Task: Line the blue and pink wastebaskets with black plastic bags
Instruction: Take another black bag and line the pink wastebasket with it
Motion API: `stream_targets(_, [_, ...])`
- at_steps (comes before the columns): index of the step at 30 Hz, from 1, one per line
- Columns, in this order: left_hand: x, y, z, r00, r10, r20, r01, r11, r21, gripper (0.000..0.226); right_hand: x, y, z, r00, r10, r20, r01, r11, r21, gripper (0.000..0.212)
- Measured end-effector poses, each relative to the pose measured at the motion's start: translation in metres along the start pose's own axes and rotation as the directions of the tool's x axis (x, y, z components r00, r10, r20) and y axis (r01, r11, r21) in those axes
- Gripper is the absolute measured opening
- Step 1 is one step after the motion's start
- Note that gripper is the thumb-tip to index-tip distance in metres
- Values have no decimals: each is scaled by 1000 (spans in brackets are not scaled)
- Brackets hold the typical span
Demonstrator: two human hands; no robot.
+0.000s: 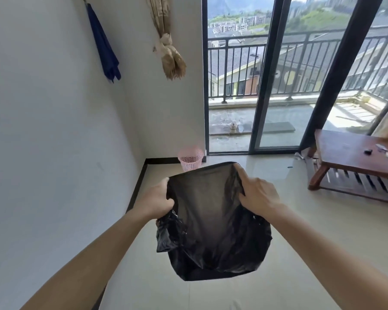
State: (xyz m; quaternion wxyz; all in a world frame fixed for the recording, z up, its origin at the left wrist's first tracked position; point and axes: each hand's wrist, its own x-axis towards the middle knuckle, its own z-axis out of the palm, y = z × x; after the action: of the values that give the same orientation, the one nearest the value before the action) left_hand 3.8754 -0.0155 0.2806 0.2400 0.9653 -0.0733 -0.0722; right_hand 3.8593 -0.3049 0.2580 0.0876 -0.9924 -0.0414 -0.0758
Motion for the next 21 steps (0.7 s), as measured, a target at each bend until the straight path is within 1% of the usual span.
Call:
stream_targets(2, [72,-4,7,1000,-9,-13,9,1000,9,64,62,19,20,1000,24,19,-23,999,-23,82])
stream_targets(5, [172,-1,13,998,-57,-37,56,998,-40,52,156,45,51,998,33,60,-30,999,-36,85])
stream_targets(7, [240,-2,11,995,-94,-19,93,995,-46,51,222,59,67,994,43,103,-41,999,-19,88])
stream_targets(8, [274,-4,7,995,-104,-7,104,994,-18,57,255,65,71,989,45,142,-43,999,-17,89])
stream_targets(9, [300,-7,2,994,-109,9,108,994,27,67,282,70,71,984,42,175,-39,999,-21,89])
stream_targets(11, [361,-13,-13,993,-122,7,121,988,97,90,350,79,70,980,35,198,-28,999,-36,89])
stream_targets(12, [389,-17,-22,992,-127,-10,127,984,125,96,383,81,68,977,38,208,-31,999,-36,89])
stream_targets(15, [459,-32,-44,992,-104,-78,118,969,218,98,472,81,69,978,5,210,-7,1000,8,85])
stream_targets(18, [536,-60,-54,988,-92,-125,119,967,225,96,556,79,87,981,-14,194,15,1000,-3,88])
stream_targets(21, [617,-93,-54,989,-92,-117,118,964,237,96,632,72,115,983,-13,185,15,1000,-6,92])
